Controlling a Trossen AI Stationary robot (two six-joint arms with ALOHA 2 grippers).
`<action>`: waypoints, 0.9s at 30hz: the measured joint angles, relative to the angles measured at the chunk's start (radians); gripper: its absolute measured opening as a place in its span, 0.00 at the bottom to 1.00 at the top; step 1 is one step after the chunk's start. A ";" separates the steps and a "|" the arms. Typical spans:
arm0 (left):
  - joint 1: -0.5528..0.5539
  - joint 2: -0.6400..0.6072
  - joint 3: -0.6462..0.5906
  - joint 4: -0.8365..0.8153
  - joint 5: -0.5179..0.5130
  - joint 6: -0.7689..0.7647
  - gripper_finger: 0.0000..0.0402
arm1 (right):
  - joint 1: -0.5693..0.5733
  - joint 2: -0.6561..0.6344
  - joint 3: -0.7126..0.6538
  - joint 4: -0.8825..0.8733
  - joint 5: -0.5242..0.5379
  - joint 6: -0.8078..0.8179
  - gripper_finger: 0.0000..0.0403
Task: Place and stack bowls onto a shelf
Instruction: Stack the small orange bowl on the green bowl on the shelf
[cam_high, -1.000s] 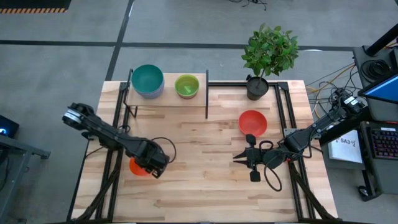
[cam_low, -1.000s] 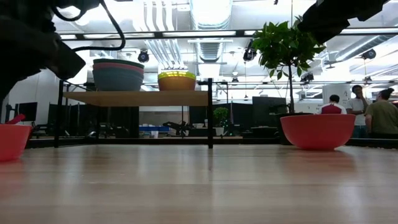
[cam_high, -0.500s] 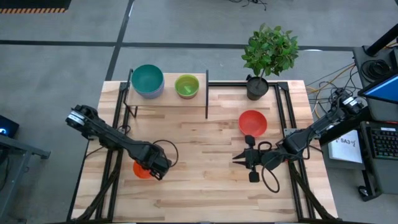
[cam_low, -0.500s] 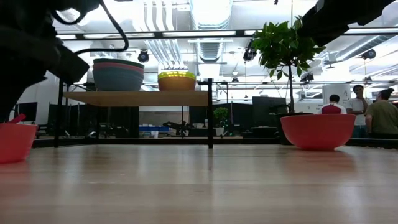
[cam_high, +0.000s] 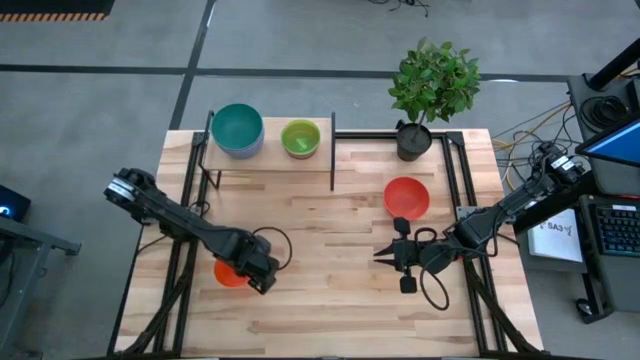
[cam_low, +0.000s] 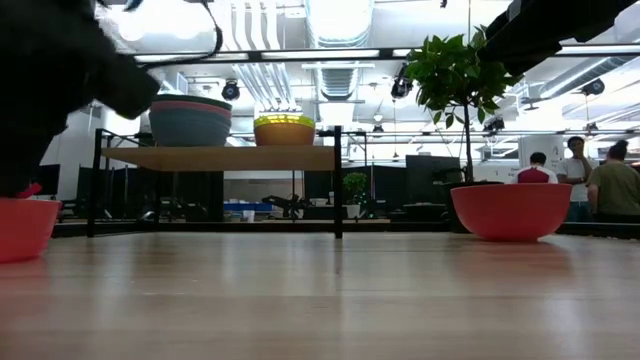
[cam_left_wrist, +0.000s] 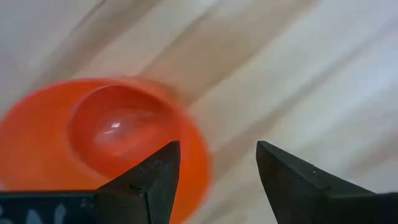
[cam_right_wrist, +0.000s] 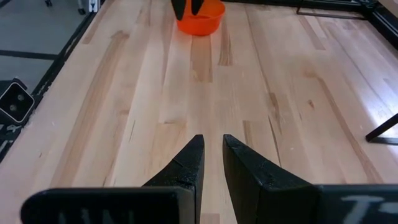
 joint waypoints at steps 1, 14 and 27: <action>0.000 0.015 -0.001 -0.016 0.000 -0.002 0.48 | 0.000 0.000 0.000 0.000 0.000 0.000 0.12; 0.000 0.137 0.000 -0.043 0.030 0.058 0.38 | 0.000 0.000 0.000 -0.001 0.000 0.001 0.12; 0.000 0.135 0.209 -0.063 0.032 0.300 0.03 | 0.000 0.000 0.000 -0.001 0.000 0.001 0.12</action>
